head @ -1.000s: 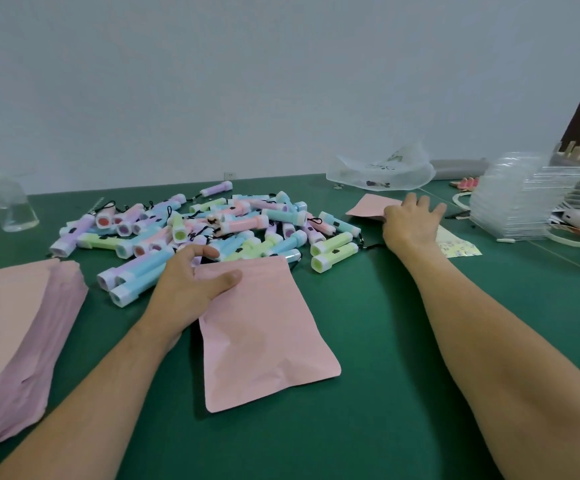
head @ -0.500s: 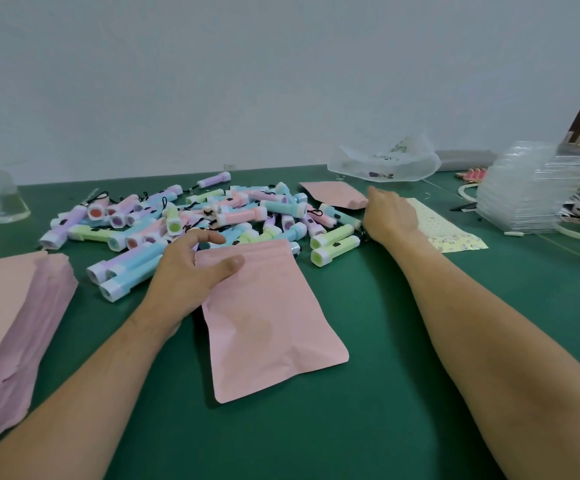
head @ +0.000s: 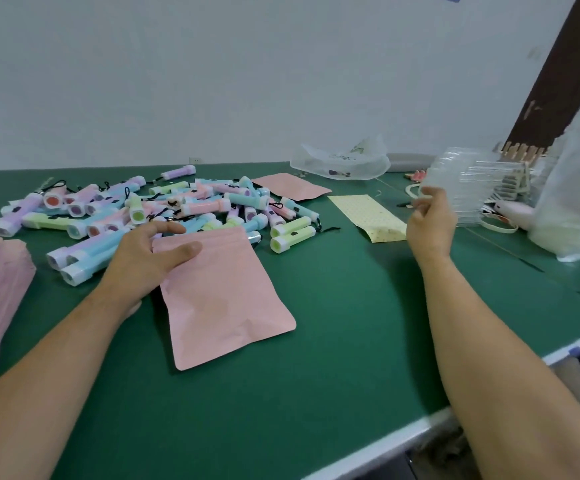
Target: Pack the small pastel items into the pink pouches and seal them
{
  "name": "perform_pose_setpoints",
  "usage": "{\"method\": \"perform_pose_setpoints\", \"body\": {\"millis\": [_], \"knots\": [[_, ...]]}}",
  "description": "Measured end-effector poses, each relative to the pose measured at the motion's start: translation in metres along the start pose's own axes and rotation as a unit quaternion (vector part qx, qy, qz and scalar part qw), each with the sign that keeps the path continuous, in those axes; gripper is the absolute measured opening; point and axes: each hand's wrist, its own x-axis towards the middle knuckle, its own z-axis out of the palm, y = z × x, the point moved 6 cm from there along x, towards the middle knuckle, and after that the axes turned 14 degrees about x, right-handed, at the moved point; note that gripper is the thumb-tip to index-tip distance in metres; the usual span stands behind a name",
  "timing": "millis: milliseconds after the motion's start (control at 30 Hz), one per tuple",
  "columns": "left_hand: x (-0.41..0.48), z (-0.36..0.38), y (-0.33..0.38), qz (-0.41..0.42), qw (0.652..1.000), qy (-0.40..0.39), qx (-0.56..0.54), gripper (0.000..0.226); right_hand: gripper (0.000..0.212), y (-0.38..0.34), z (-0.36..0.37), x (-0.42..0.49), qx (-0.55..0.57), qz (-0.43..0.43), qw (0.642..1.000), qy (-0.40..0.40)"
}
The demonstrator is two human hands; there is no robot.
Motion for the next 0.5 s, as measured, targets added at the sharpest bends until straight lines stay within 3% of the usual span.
{"method": "perform_pose_setpoints", "body": {"millis": [167,500], "knots": [[-0.001,-0.001,-0.001,0.003,1.0,0.005,-0.005,0.037,0.04,0.006,0.015,-0.018,-0.125,0.054,0.989,-0.057],[-0.001,-0.001,-0.002,0.008,0.999,0.002,-0.038,0.03,0.034,-0.013,0.031,-0.028,-0.206,-0.005,0.969,-0.136]]}}
